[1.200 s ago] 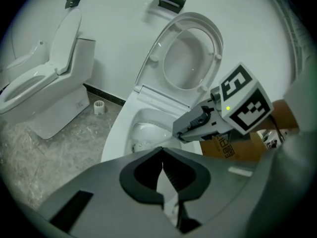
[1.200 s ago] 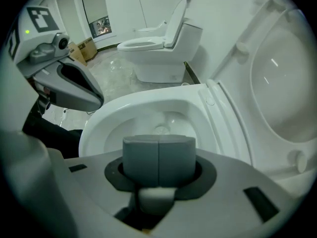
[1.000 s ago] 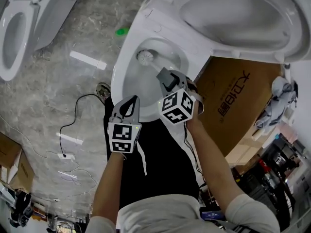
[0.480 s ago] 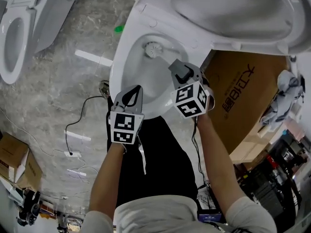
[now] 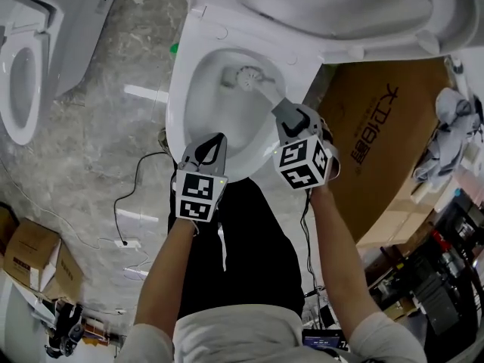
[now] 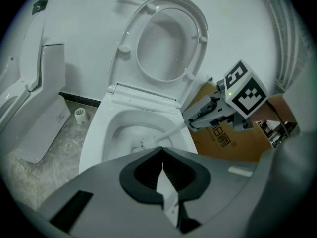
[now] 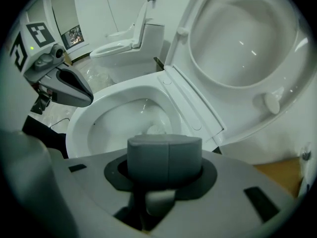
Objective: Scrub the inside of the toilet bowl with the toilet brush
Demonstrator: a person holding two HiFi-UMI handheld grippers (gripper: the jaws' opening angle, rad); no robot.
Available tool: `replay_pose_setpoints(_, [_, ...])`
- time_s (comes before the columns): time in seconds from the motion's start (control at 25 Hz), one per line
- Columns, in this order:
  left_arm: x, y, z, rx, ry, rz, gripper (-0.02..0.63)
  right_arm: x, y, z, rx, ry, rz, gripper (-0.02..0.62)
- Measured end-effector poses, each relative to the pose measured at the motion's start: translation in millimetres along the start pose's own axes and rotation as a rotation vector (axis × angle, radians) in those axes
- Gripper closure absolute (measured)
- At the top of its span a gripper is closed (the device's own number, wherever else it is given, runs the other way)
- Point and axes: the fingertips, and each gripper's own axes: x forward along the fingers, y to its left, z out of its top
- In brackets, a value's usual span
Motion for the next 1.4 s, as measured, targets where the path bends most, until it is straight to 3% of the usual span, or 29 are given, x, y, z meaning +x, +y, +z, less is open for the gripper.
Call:
replay_pose_setpoints(0.32, [2.2,-16.6,-11.7,0.045,0.040,-0.053,0.595,-9.3,29.6,-31.8,0.027,0.042,0.000,0.448])
replay_pose_setpoints(0.68, [-19.8,-5.6,-32.5,0.044,0.069,-0.051,0.595,-15.1,114.8,-52.2,0.065,0.078,0.076,0.449])
replay_pose_setpoints(1.0, [-40.3,19.8,-36.3,0.009,0.041,-0.014,0.595,-18.2,164.8,-18.0,0.005,0.043,0.127,0.449])
replay_pose_setpoints(1.4, [-71.3,65.4,-32.1,-0.078,-0.035,0.065,0.595,-3.9,150.0,42.7,-0.067,0.034,0.122,0.449])
